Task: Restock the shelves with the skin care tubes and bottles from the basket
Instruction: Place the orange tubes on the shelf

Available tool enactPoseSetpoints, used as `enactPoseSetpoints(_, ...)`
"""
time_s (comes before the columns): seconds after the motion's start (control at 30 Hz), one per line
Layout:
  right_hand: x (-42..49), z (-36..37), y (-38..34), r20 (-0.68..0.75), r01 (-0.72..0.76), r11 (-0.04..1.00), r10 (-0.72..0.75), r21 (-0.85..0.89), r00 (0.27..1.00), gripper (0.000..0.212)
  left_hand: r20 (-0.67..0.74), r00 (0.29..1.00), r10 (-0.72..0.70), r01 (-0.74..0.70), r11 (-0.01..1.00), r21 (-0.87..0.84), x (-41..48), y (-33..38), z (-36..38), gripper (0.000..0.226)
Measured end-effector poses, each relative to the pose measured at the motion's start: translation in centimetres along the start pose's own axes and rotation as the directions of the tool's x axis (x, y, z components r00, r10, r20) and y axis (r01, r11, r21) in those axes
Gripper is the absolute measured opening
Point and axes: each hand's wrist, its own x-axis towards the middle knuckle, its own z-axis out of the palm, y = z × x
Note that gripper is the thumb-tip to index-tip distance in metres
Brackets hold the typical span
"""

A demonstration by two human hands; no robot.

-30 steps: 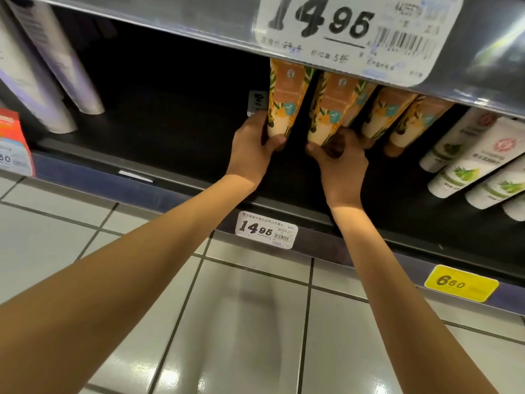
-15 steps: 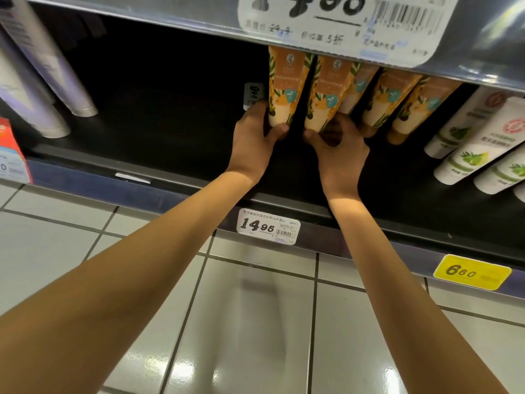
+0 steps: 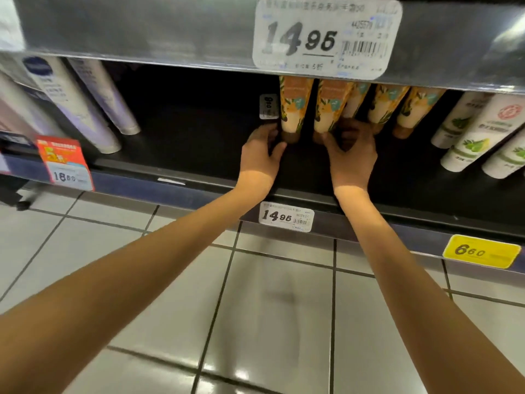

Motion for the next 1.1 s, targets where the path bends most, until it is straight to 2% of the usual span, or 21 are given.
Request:
enactPoseSetpoints(0.07,-1.8,-0.3,-0.3,-0.025,-0.017,1.0,0.018,0.019,1.0,0.039,0.078,0.997,-0.019,0.021,0.999,-0.023,-1.9,-0.3,-2.0,0.039)
enactPoseSetpoints(0.13,-4.6,-0.2,-1.2,0.031,-0.006,0.996,0.003,0.088,1.0,0.033,0.128,0.991,-0.046,0.052,0.998,-0.042,-4.5,-1.2,-5.2,0.037)
enactPoseSetpoints(0.23,-10.1,0.6,-4.5,0.24,0.001,0.986,-0.042,0.169,0.97,0.026,0.222,0.974,-0.039,0.057,0.996,-0.072,-10.3,-2.8,-11.9,0.036)
enactPoseSetpoints(0.3,-13.9,1.9,-7.9,0.407,0.039,0.972,-0.134,0.233,0.904,0.022,0.229,0.973,-0.04,0.054,0.997,-0.056,-14.4,-3.7,-17.4,0.033)
enactPoseSetpoints(0.4,-19.5,4.2,-14.3,0.625,0.049,0.936,-0.271,0.349,0.732,0.017,0.142,0.983,-0.119,0.123,0.992,-0.016,-19.3,-4.2,-26.3,0.034)
enactPoseSetpoints(0.5,-25.0,6.2,-20.0,0.77,0.026,0.9,-0.386,0.434,0.508,0.015,-0.1,0.975,-0.2,0.198,0.98,-0.027,-23.9,-4.2,-34.4,0.031)
enactPoseSetpoints(0.63,-31.6,8.4,-25.7,0.83,0.085,0.852,-0.522,0.516,0.198,0.015,-0.44,0.865,-0.24,0.263,0.965,-0.008,-32.6,-4.2,-42.8,0.029)
enactPoseSetpoints(0.73,-35.9,9.9,-28.8,0.823,0.065,0.822,-0.568,0.566,0.014,0.014,-0.596,0.757,-0.266,0.395,0.914,0.093,-40.1,-5.8,-47.1,0.029)
enactPoseSetpoints(0.83,-40.0,11.6,-31.1,0.811,0.066,0.813,-0.565,0.579,-0.148,0.016,-0.677,0.618,-0.399,0.563,0.826,0.027,-46.8,-8.2,-49.1,0.032)
enactPoseSetpoints(0.93,-44.2,13.7,-32.1,0.813,0.111,0.827,-0.502,0.551,-0.296,0.018,-0.655,0.484,-0.58,0.712,0.696,-0.09,-51.7,-10.4,-48.7,0.025)
enactPoseSetpoints(1.03,-48.1,16.2,-32.1,0.835,0.265,0.84,-0.333,0.473,-0.438,0.009,-0.611,0.416,-0.673,0.759,0.627,-0.174,-53.0,-12.1,-48.0,0.026)
enactPoseSetpoints(1.1,-50.2,17.7,-31.6,0.833,0.419,0.814,-0.136,0.402,-0.536,0.014,-0.587,0.407,-0.7,0.777,0.603,-0.181,-52.4,-12.8,-48.2,0.026)
